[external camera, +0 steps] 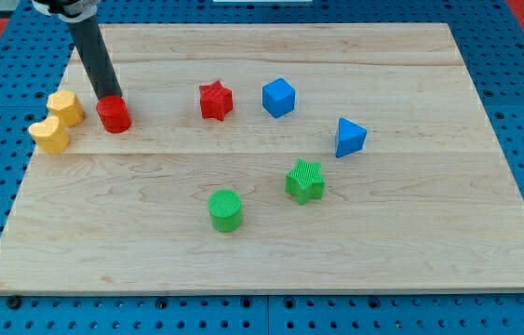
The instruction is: Point your arm at the red star
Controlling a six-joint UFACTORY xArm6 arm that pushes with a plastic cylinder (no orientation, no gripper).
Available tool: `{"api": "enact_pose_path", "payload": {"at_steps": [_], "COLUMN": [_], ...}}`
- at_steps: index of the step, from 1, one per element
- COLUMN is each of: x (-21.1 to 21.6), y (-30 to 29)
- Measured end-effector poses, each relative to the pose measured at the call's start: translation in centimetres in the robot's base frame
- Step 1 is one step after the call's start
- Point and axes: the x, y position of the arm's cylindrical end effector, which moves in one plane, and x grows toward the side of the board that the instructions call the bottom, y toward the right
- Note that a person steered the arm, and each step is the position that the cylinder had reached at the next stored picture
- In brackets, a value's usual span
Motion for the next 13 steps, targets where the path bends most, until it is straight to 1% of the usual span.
{"api": "enact_pose_path", "payload": {"at_steps": [1,4,6,7,8,9,11,12,13], "x": [0.0,-0.6,-2.8,-5.1,-6.1,-6.1,-4.2,-1.4,3.3], "y": [1.4,1.4,1.4,1.4,0.4,0.5,4.5,6.6,6.6]}}
